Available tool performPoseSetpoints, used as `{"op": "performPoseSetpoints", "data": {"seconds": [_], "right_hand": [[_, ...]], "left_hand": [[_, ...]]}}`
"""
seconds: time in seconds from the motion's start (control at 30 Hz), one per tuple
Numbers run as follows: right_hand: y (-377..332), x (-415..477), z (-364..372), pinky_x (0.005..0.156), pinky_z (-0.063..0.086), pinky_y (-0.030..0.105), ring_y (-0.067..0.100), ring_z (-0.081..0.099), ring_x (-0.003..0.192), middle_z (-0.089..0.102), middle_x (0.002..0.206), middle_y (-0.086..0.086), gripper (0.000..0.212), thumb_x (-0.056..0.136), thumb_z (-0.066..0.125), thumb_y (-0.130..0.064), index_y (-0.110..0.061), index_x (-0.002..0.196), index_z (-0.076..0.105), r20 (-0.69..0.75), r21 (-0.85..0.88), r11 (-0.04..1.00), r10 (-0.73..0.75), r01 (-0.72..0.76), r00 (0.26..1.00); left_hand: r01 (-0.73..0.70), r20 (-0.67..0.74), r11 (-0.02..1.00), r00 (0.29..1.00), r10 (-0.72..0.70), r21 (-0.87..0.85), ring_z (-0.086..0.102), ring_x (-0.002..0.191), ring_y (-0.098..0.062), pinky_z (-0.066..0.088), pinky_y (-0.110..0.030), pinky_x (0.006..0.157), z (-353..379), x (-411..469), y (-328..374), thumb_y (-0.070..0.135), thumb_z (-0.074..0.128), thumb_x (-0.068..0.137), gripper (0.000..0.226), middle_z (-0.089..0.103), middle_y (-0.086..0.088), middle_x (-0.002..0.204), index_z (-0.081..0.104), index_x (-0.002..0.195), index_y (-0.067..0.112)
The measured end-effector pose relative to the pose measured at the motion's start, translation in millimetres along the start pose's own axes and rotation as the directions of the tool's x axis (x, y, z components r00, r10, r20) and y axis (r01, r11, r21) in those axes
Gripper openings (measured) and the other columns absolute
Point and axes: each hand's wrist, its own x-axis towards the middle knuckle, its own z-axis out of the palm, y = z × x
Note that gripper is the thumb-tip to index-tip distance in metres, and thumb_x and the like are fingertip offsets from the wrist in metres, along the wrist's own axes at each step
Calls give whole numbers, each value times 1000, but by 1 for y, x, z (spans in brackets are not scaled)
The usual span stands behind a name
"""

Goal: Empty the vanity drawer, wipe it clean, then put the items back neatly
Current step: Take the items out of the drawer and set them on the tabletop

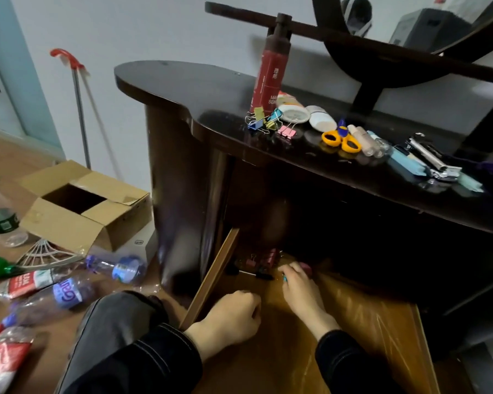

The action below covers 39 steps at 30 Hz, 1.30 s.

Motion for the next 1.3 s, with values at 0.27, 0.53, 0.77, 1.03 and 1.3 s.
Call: {"op": "performPoseSetpoints", "data": {"seconds": [0.27,0.53,0.77,1.03,1.3], "right_hand": [[0,-27,-1,59,46,10,2,59,84,60,103,-10,7,91,74,-24,-24,89,67,44,304,943,128,-136,991],[-28,-71,-40,56,53,18,7,70,72,76,82,-9,4,90,75,-24,-26,89,77,194,859,453,142,-238,971],[-45,-86,-49,55,51,20,11,68,66,76,84,-5,10,96,68,-27,-26,96,77,185,881,441,20,-175,983],[-13,-75,-21,55,54,19,8,67,64,71,94,-5,13,100,59,-17,-24,105,69,176,791,529,286,-308,942],[-40,0,-14,73,54,25,12,63,104,58,129,-6,30,101,57,-23,-27,130,60,2,271,962,48,-47,999]], "left_hand": [[32,17,997,999,-31,-69,65,94,-22,57,-40,83,-2,2,-3,20,54,95,17,67,-3,107,67,104,16],[400,230,522,904,-361,-753,70,83,-27,62,-39,65,-9,9,4,41,40,106,42,66,-17,108,45,135,11],[545,526,32,822,-216,-838,61,67,-23,53,-30,56,-18,-1,3,48,33,105,56,58,-15,94,55,124,0],[486,440,76,838,-323,-871,43,54,-12,32,-20,45,-25,-5,-1,29,45,102,30,48,-3,71,62,99,5],[469,386,188,852,-354,-863,40,55,-12,30,-21,48,-17,0,1,25,43,102,29,46,-3,75,62,95,5]]}}
